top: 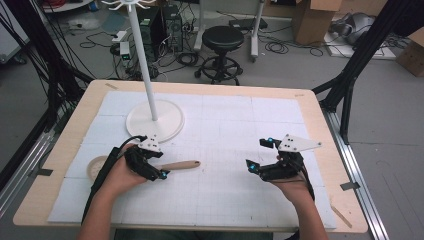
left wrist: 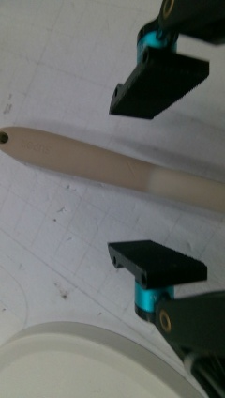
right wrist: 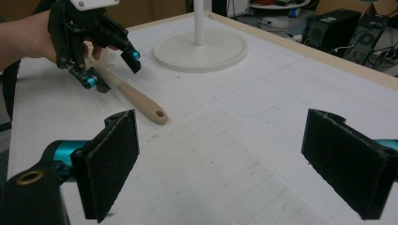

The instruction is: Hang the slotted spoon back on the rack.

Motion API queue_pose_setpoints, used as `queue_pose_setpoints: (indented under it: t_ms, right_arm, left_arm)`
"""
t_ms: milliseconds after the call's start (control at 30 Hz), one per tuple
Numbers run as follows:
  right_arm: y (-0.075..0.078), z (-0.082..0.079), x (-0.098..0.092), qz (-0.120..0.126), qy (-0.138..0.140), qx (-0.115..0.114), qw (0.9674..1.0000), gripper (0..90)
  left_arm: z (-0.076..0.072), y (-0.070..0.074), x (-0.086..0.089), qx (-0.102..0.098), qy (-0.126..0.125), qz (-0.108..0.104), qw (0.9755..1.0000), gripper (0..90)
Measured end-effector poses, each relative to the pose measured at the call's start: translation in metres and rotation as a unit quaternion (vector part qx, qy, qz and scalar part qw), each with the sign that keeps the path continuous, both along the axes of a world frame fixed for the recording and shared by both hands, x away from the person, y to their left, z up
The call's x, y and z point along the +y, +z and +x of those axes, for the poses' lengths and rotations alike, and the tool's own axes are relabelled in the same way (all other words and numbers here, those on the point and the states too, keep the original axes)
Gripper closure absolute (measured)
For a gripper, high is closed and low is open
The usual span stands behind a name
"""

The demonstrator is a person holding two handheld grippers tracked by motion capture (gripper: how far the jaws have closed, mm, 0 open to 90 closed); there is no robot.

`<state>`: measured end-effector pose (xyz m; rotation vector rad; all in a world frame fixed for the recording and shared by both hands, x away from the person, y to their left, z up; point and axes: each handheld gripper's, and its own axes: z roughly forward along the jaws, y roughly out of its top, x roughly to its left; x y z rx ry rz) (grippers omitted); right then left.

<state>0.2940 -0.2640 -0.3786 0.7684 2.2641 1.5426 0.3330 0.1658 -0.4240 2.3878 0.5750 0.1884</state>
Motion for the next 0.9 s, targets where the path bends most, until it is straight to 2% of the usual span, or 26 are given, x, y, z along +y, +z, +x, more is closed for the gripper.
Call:
queue_pose_setpoints:
  t_ms: [100,133,233,400,567,767,900]
  right_arm:
    - [-0.0006,0.0001,0.0004,-0.001,-0.001,0.001,1.0,10.6]
    - [-0.0011,0.0003,0.0009,-0.003,-0.001,0.001,1.0,10.6]
    - [-0.0013,0.0003,0.0013,-0.004,-0.001,0.001,1.0,10.6]
    - [-0.0013,0.0002,0.0012,-0.006,-0.001,-0.001,1.0,10.6]
    - [-0.0016,0.0001,0.0021,-0.008,-0.001,0.0,1.0,10.6]
    - [-0.002,0.0002,0.0023,-0.008,-0.003,0.001,1.0,10.6]
    - [-0.0025,0.0003,0.0028,-0.009,-0.002,0.002,1.0,10.6]
  left_arm:
    - [0.0005,-0.0012,0.0,0.006,0.002,0.003,1.0,40.3]
    - [0.0008,-0.0023,-0.0002,0.012,0.002,0.008,0.9999,45.7]
    - [0.0017,-0.0064,-0.0017,0.025,-0.001,0.026,0.9994,50.3]
    - [0.0004,-0.006,-0.0031,0.017,-0.005,0.033,0.9993,54.9]
    - [-0.0015,-0.0046,-0.0063,0.019,-0.012,0.041,0.9989,62.9]
    - [-0.0015,-0.0047,-0.0068,0.017,-0.021,0.041,0.9988,66.7]
    - [-0.0018,-0.0037,-0.0079,0.013,-0.031,0.05,0.9982,68.4]
